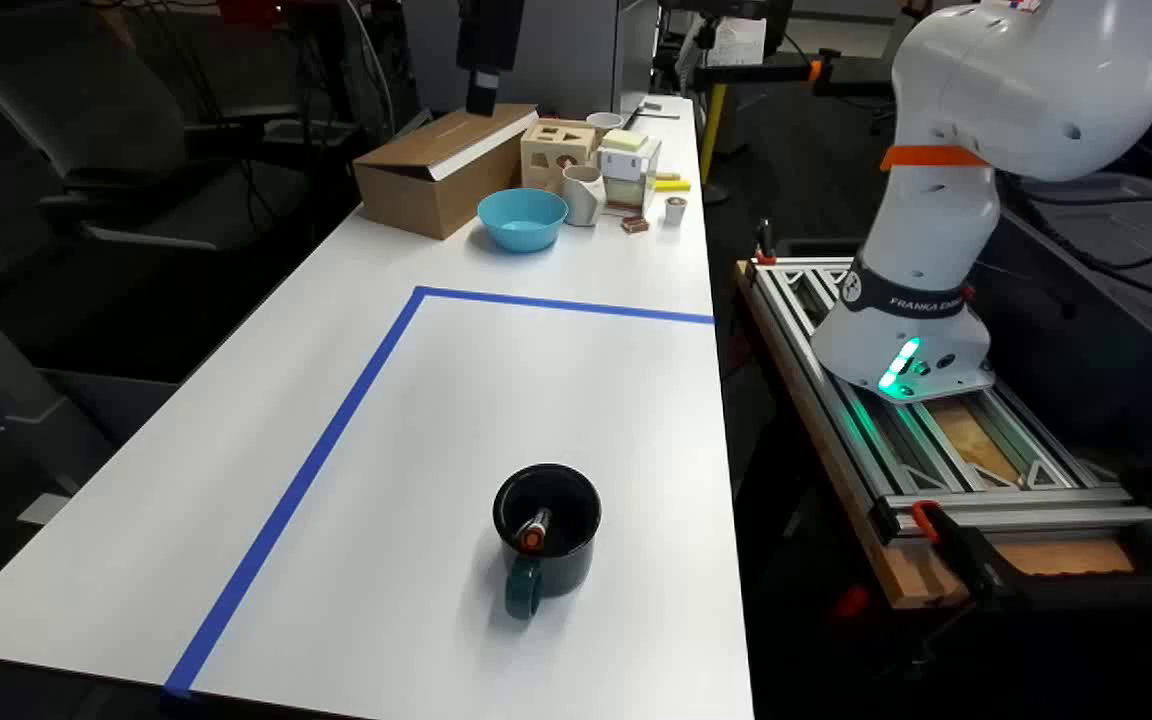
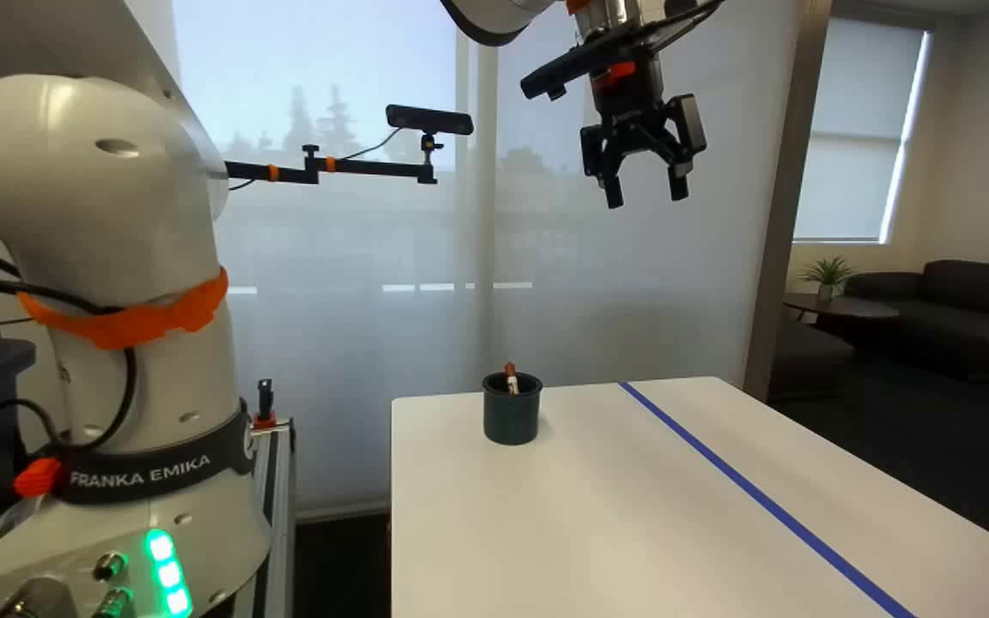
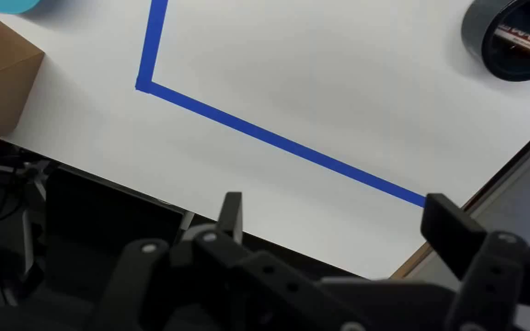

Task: Move the sharpie to the table

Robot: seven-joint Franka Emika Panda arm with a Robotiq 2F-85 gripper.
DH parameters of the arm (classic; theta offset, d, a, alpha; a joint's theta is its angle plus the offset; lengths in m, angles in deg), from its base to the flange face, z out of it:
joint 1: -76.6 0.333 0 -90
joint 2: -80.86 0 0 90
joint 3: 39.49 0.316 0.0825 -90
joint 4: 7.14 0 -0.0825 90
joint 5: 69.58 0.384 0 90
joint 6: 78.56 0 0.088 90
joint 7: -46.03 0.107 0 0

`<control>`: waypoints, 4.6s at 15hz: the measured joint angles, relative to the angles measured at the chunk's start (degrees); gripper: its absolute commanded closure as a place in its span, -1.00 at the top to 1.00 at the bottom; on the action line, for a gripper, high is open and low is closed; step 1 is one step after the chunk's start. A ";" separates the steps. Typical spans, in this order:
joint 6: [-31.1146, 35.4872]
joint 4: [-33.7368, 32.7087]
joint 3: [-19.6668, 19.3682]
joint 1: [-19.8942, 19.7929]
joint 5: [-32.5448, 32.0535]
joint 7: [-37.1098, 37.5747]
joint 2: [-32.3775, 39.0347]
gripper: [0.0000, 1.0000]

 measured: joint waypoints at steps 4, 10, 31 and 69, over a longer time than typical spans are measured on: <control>0.00 -0.28 0.00 0.00 0.00 0.00 0.02 1.00; 0.00 -0.30 0.00 0.00 0.00 0.00 0.02 1.00; 0.96 0.17 -6.59 10.90 24.81 -45.53 12.92 1.00; 23.43 7.81 8.02 12.54 77.24 -117.02 34.27 1.00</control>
